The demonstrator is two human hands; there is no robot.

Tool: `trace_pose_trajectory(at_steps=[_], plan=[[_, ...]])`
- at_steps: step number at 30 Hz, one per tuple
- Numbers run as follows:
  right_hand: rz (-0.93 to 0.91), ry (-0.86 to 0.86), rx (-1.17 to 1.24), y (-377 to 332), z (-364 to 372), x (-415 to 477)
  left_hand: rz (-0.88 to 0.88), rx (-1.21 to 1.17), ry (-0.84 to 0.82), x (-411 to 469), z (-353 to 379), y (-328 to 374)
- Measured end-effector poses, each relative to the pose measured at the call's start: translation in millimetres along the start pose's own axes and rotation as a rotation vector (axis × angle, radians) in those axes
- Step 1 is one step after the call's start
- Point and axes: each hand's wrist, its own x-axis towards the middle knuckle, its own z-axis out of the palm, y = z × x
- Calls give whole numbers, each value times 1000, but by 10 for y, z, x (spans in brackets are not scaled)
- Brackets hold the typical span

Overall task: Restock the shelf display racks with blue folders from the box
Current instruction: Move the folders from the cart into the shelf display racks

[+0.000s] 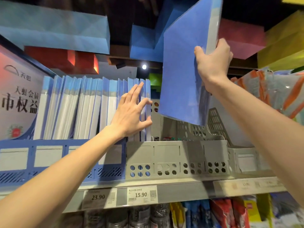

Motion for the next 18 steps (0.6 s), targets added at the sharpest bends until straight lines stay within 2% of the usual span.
trace_pose_trajectory(at_steps=[10,18], plan=[[25,-149,-2,249,362,-401,-4,-16,8,-39,-11,22],[143,-140,48,505,808,-555,27,29,17,-118,39,-44]])
